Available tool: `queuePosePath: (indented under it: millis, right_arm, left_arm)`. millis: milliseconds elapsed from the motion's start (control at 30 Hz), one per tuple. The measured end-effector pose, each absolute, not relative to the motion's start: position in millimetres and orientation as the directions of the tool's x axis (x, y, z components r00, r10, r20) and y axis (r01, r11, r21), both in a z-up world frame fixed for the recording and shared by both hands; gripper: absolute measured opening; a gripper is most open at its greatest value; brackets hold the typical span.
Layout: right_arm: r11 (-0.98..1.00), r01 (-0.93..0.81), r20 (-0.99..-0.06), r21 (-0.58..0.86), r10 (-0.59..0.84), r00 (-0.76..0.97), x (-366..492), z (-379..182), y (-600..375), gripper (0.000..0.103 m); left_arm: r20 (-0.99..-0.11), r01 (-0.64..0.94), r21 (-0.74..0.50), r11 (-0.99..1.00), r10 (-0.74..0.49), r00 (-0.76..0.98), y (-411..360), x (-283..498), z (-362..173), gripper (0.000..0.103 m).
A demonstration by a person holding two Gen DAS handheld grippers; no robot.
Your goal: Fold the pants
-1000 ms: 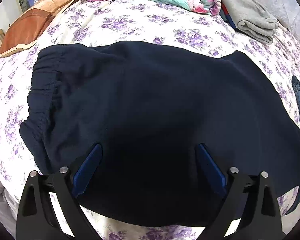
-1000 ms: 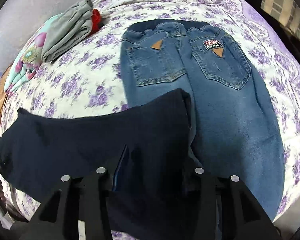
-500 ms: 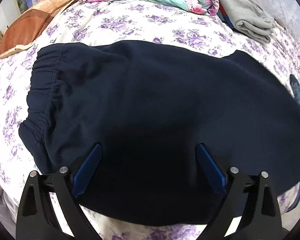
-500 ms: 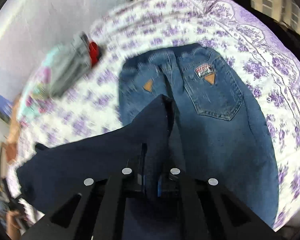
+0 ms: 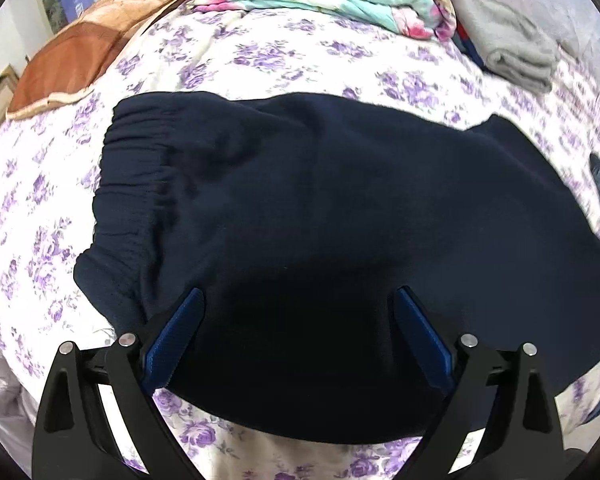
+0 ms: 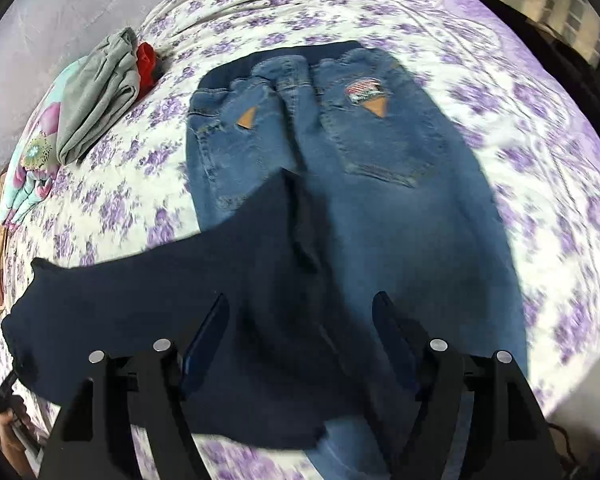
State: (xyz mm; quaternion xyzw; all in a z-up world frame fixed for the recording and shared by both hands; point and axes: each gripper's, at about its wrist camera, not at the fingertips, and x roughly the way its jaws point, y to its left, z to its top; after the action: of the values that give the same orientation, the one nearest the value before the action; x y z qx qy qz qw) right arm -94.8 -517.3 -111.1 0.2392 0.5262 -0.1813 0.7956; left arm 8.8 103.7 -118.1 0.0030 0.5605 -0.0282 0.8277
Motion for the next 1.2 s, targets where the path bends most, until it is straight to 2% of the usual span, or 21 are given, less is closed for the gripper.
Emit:
queuePosePath:
  millis: [133, 267, 367, 433, 567, 633, 733, 767, 800, 867, 900, 1000, 1067, 1133, 1167, 1200]
  right_arm:
    - [0.773, 0.575, -0.919, 0.267, 0.023, 0.394, -140, -108, -519, 0.074]
    - [0.624, 0.599, -0.847, 0.502, 0.216, 0.486, -189, -121, -517, 0.074]
    - [0.561, 0.591, -0.806, 0.579, 0.286, 0.518, -203, -135, -503, 0.074]
    - [0.587, 0.586, -0.818, 0.559, 0.277, 0.503, -199, -143, -491, 0.072]
    - [0.599, 0.601, -0.82, 0.53, 0.181, 0.543, -189, -145, -493, 0.06]
    - [0.597, 0.613, -0.816, 0.517, 0.128, 0.563, -183, -145, -504, 0.06]
    - [0.554, 0.631, -0.807, 0.544, 0.138, 0.575, -171, -153, -514, 0.059]
    - [0.568, 0.631, -0.812, 0.529, 0.123, 0.57, -167, -153, -513, 0.055]
    - [0.584, 0.635, -0.82, 0.506, 0.1, 0.563, -163, -152, -513, 0.035]
    - [0.587, 0.649, -0.828, 0.484, 0.067, 0.557, -161, -144, -516, 0.007]
    - [0.584, 0.645, -0.819, 0.493, 0.063, 0.57, -163, -138, -517, 0.006]
    - [0.609, 0.577, -0.778, 0.545, 0.111, 0.618, -175, -115, -505, 0.005]
    - [0.556, 0.588, -0.776, 0.587, 0.181, 0.604, -186, -124, -501, 0.006]
    - [0.51, 0.64, -0.799, 0.575, 0.181, 0.574, -195, -141, -504, 0.01]
    - [0.475, 0.674, -0.813, 0.566, 0.184, 0.553, -201, -150, -507, 0.017]
    - [0.431, 0.697, -0.814, 0.573, 0.204, 0.544, -206, -159, -509, 0.037]
  left_arm:
    - [-0.927, 0.048, -0.022, 0.999, -0.038, 0.373, 111, 11, -116, 0.093]
    - [-0.93, 0.054, -0.03, 0.998, -0.048, 0.364, 112, 11, -117, 0.093]
    - [-0.935, 0.068, -0.011, 0.998, -0.034, 0.354, 111, 13, -119, 0.093]
    - [-0.937, 0.075, -0.004, 0.997, -0.03, 0.349, 111, 14, -120, 0.093]
    - [-0.939, 0.068, -0.016, 0.998, -0.038, 0.342, 117, 18, -121, 0.092]
    - [-0.94, 0.062, -0.028, 0.998, -0.047, 0.338, 120, 20, -121, 0.089]
    - [-0.94, 0.053, -0.037, 0.998, -0.053, 0.337, 122, 21, -120, 0.087]
    - [-0.939, 0.047, -0.043, 0.998, -0.057, 0.339, 123, 21, -120, 0.087]
    - [-0.938, 0.043, -0.047, 0.998, -0.059, 0.341, 123, 20, -119, 0.087]
    - [-0.937, 0.04, -0.044, 0.998, -0.055, 0.344, 123, 17, -117, 0.086]
    - [-0.936, 0.043, -0.039, 0.998, -0.051, 0.347, 123, 16, -116, 0.086]
    - [-0.931, 0.042, -0.036, 0.998, -0.049, 0.361, 124, 11, -113, 0.086]
    - [-0.929, 0.025, -0.061, 0.998, -0.066, 0.365, 129, 10, -113, 0.086]
    - [-0.928, 0.017, -0.074, 0.997, -0.075, 0.365, 131, 11, -113, 0.086]
    - [-0.928, 0.015, -0.076, 0.997, -0.077, 0.364, 131, 12, -112, 0.086]
    - [-0.929, 0.014, -0.078, 0.997, -0.077, 0.362, 131, 13, -112, 0.086]
